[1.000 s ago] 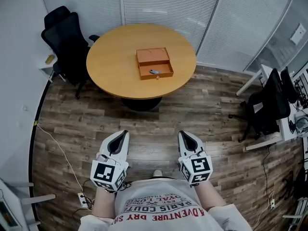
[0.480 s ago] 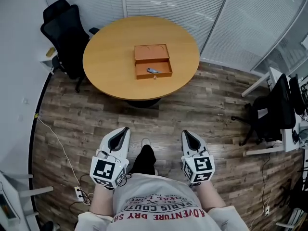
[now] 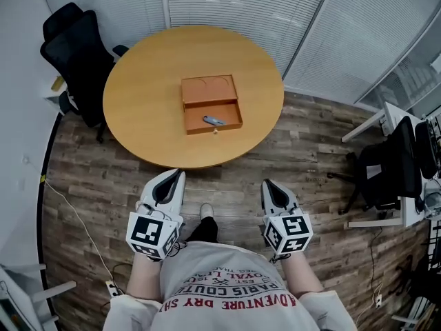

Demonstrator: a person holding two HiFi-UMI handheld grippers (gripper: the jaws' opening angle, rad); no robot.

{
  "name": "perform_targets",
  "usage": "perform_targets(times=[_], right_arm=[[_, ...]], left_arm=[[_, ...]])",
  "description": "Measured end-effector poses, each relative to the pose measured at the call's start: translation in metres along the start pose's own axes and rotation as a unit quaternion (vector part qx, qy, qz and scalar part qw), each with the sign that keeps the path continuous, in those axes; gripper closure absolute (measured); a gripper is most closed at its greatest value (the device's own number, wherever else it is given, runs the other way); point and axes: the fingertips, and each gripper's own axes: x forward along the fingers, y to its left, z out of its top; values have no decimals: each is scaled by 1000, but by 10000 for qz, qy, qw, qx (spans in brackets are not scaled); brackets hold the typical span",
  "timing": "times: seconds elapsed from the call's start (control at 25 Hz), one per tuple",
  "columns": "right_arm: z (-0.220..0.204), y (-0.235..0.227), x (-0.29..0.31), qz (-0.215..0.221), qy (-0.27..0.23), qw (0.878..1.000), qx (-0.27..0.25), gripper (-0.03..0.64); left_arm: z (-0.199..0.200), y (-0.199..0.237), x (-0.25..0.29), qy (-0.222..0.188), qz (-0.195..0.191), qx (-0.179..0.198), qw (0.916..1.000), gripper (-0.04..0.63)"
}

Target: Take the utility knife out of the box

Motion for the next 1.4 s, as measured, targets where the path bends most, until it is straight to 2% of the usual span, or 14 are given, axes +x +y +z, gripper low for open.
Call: perform_targets(times=[0.36,0.6,0.76,0.92,1.24,1.4], right_arm=[[54,-15,111,90,56,9994,-338,609],[75,-10,166,441,128,9979,-460,609],[66,-12,199,682,536,9942,-638,609],[57,-13,235,1159,1035,9833,-944,609],[70,-18,309,2053,1357,9595,-1369,609],[52,-22,344,2393,1686,9435,-1553,609]], left_arm=[[21,82,86,-33,111,4,9999,600],[16,108,115,7,176,-155,9997,600],[11,116,130,52,258,-163,9995,600],[2,124,148,92,562,-310,9979,600],[12,169,180,-198,1321,-328,9905,600],[3,183,196,-181,1636,-443,9854,600]])
